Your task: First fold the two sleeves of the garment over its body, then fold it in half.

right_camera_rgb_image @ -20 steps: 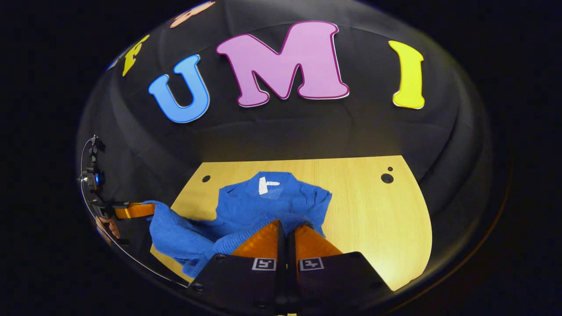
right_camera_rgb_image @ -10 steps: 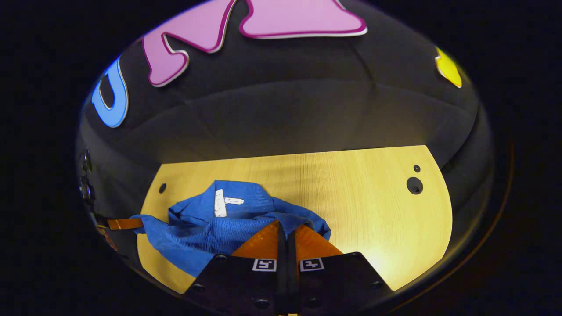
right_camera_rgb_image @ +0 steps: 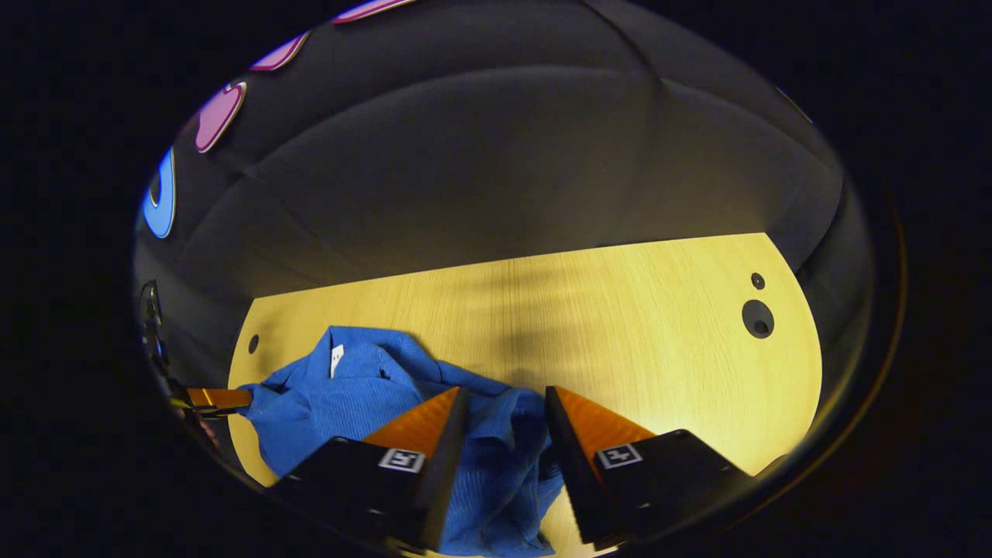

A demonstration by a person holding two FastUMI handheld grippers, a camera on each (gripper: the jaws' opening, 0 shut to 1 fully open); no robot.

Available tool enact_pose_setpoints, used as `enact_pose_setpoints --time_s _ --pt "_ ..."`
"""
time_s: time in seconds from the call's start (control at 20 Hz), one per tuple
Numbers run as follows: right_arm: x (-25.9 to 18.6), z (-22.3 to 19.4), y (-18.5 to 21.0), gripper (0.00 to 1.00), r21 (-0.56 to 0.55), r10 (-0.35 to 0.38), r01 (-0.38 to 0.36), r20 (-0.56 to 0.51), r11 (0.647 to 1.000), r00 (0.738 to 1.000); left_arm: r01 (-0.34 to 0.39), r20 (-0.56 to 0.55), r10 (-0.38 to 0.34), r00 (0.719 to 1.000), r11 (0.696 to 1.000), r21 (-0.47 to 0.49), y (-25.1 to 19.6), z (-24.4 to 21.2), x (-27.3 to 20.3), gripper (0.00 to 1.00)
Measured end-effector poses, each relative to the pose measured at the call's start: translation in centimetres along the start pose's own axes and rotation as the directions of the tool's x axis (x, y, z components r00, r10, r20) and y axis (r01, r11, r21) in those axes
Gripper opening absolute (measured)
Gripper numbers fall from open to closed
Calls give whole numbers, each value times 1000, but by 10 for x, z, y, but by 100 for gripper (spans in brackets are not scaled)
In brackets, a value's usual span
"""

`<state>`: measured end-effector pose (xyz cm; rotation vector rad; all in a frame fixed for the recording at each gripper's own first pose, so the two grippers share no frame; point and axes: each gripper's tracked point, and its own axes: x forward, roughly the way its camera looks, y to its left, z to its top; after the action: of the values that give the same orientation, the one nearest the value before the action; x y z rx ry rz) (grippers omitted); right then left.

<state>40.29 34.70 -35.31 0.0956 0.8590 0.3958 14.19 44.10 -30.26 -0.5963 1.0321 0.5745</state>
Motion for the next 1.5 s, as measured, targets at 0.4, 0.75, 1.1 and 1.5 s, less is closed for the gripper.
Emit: enact_pose_setpoints --time_s 0.4,0.75,1.1,1.5 --pt "-52 32 18 98 -261 9 44 198 964 980 -5 163 -7 987 997 74 -14 16 -34 85" --pt "-175 29 61 98 -372 88 52 350 927 932 5 395 -131 909 952 305 -53 -28 -120 84" --pt "-314 -31 92 97 -301 81 94 519 949 851 -85 554 -199 809 892 444 -50 -126 -230 84" --pt "-461 -121 122 96 -332 134 111 634 937 762 -193 753 -147 642 919 344 -1 -206 -337 84"
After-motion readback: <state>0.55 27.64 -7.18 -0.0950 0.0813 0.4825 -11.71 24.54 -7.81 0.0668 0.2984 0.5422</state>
